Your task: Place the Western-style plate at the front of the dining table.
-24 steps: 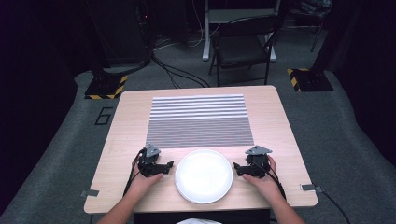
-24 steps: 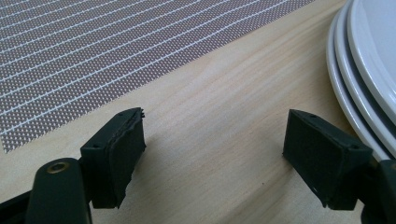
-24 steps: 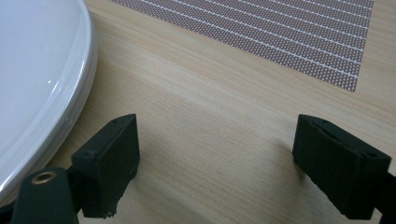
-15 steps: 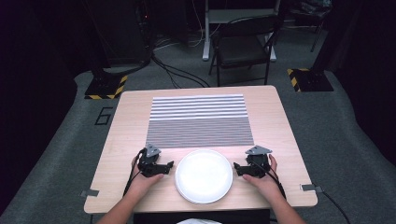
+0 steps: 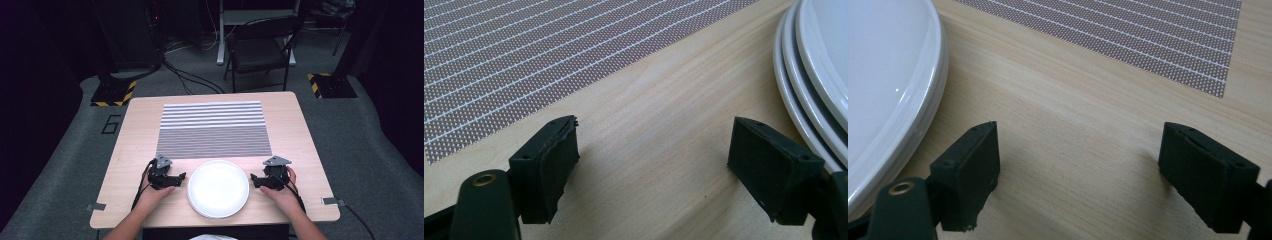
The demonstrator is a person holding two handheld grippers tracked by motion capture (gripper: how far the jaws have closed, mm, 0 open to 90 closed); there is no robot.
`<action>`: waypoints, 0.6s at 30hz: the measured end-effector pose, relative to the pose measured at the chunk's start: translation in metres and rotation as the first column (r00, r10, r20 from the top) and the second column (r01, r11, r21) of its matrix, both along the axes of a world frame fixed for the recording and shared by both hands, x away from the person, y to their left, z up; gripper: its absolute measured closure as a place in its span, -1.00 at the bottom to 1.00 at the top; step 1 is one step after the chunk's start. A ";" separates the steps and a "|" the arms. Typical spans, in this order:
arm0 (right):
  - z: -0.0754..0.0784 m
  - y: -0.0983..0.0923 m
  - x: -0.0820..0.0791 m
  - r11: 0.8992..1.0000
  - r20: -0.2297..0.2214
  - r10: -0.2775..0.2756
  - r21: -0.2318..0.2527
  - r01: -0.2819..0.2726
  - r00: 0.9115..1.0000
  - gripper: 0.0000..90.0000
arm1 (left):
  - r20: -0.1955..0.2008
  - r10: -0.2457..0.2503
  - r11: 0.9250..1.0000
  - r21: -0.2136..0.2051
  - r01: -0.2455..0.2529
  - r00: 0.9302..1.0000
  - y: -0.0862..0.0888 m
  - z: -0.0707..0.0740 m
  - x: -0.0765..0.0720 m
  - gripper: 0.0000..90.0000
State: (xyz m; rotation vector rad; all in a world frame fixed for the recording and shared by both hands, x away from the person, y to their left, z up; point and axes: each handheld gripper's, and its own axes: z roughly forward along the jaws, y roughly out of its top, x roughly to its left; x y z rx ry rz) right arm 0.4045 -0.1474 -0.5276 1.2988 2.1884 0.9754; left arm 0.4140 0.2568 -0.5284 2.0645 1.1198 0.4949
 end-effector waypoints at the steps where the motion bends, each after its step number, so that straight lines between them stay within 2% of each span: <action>1: 0.000 0.000 0.000 1.000 0.004 -0.004 0.000 0.004 1.000 -0.57 | 0.002 0.004 1.000 0.000 -0.004 1.000 0.000 0.000 0.000 -0.53; 7: 0.001 -0.001 0.000 1.000 0.002 -0.028 0.007 0.028 1.000 -0.46 | -0.010 0.029 0.999 -0.022 -0.029 1.000 0.003 0.001 0.000 -0.37; 9: 0.003 -0.004 0.000 0.999 -0.003 -0.044 0.013 0.044 0.999 -0.34 | -0.024 0.049 0.997 -0.051 -0.050 0.999 0.006 0.003 0.001 -0.31; 11: 0.003 -0.005 0.000 0.999 -0.004 -0.043 0.014 0.043 0.999 -0.30 | -0.028 0.053 0.997 -0.053 -0.055 0.998 0.007 0.003 0.001 -0.26; 12: 0.005 -0.007 0.000 0.998 -0.022 -0.057 0.034 0.058 0.998 -0.23 | -0.037 0.066 0.996 -0.060 -0.069 0.997 0.008 0.004 0.001 -0.23; 15: 0.007 -0.007 -0.001 0.996 -0.035 -0.077 0.048 0.078 0.996 -0.19 | -0.043 0.073 0.995 -0.059 -0.076 0.996 0.008 0.005 0.001 -0.20; 18: 0.009 -0.008 -0.002 0.995 -0.025 -0.087 0.054 0.089 0.996 -0.17 | -0.053 0.086 0.994 -0.063 -0.089 0.995 0.009 0.006 0.000 -0.15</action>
